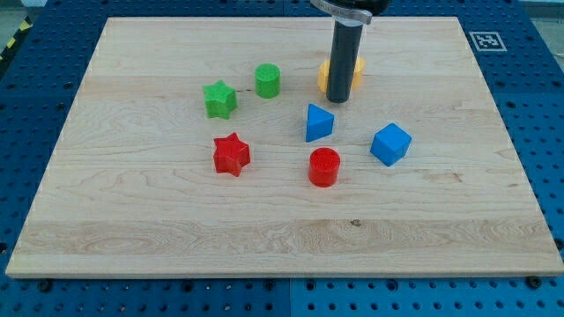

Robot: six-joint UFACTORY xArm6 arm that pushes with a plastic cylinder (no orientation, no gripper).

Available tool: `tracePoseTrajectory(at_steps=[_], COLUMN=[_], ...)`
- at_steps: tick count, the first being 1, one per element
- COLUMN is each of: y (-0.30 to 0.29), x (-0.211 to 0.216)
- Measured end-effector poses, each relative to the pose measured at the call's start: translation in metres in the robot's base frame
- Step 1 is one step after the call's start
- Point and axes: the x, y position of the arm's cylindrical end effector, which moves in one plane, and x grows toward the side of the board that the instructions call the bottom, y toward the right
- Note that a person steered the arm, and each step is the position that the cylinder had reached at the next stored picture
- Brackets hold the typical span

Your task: Slide the yellow heart down a bit

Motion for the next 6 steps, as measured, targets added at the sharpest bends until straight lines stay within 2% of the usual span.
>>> tracePoseTrajectory(at_steps=[4, 6], y=[-0.007, 0.052], x=[0.030, 0.017])
